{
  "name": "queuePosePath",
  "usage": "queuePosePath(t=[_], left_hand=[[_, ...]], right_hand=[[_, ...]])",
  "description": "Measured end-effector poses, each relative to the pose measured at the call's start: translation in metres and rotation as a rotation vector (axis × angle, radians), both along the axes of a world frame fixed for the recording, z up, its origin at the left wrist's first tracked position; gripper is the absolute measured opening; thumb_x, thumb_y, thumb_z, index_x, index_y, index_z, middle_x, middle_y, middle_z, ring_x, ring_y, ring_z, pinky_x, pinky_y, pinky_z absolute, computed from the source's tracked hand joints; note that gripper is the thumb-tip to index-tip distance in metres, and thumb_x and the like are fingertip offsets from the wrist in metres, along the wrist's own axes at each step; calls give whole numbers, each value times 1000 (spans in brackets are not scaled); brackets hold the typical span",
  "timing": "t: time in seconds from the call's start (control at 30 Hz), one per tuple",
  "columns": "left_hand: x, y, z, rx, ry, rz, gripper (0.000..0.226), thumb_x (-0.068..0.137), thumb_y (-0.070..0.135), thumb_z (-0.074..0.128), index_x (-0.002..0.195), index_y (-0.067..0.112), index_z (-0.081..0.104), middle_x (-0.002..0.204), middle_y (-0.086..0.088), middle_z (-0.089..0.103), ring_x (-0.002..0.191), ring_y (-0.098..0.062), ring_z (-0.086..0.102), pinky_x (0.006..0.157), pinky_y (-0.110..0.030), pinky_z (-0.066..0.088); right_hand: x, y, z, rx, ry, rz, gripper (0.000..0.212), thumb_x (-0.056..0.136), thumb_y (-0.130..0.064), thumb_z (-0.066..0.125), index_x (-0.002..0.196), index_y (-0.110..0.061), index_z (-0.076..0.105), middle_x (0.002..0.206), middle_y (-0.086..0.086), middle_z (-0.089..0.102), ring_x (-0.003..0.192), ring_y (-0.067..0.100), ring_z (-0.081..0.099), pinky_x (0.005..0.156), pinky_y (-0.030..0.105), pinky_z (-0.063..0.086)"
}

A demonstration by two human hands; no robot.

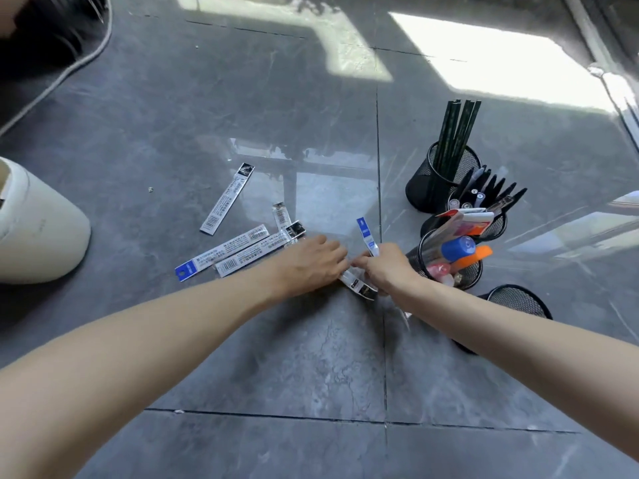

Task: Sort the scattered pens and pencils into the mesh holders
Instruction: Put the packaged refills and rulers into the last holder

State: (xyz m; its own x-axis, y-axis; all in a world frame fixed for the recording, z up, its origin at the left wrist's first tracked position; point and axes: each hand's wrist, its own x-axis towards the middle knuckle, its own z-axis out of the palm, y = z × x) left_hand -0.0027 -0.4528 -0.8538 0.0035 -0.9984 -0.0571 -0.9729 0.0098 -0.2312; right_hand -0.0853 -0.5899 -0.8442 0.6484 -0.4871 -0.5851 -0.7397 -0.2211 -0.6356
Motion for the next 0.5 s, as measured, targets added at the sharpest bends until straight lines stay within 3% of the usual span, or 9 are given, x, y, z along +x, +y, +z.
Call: queuePosePath(t=[0.17,0.3,0.4,0.5], left_hand=[[19,-2,9,-23,-101,-27,28,74,2,31,66,16,54,60,-2,52,56,-20,51,49,-29,37],[42,21,26,-39,4,52,17,61,6,39,66,16,52,62,-2,52,62,-23,51,53,-30,37],[44,41,35,-102,250,440,12,58,6,41,66,12,48,65,-8,55,66,-32,56,53,-29,32],[39,57,38,138,447,983,14,72,6,46,85,11,49,87,-16,60,84,-38,56,63,-32,36]], right_hand=[[-2,-1,0,45,-36,-40,11,85,-6,60,75,-11,58,43,-2,38,42,13,33,42,23,25],[-4,-3,0,44,-13,-27,22,84,-9,63,64,-13,56,35,-5,40,35,10,36,40,22,27],[-2,0,1,83,-7,-13,17,86,-9,62,70,-11,58,44,1,44,28,6,36,34,19,28],[-1,4,2,104,0,17,14,86,-9,61,73,-10,57,43,2,41,31,9,35,34,18,26]])
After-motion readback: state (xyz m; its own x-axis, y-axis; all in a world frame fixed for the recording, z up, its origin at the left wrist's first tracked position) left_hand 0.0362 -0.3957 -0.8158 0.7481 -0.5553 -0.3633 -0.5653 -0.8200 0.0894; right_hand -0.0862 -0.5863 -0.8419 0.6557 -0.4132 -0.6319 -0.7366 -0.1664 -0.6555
